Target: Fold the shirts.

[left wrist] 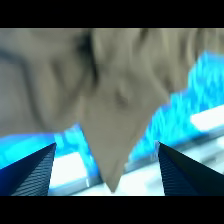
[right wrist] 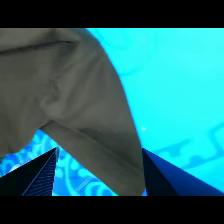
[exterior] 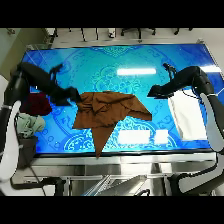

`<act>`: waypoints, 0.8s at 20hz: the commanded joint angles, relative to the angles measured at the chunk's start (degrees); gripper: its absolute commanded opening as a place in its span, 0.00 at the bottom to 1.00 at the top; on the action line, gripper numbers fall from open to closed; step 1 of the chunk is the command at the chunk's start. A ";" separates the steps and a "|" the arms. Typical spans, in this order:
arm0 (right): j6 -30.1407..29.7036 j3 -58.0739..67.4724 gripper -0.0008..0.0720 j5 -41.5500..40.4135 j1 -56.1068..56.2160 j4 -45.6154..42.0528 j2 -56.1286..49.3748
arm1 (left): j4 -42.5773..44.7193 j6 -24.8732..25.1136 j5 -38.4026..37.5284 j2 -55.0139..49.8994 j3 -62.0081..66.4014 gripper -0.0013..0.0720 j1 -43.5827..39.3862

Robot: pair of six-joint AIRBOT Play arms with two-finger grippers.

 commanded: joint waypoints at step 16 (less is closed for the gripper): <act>-6.62 -0.04 0.81 3.91 -0.13 9.22 -9.42 | -10.64 -8.72 -44.94 13.88 -55.04 0.22 -28.94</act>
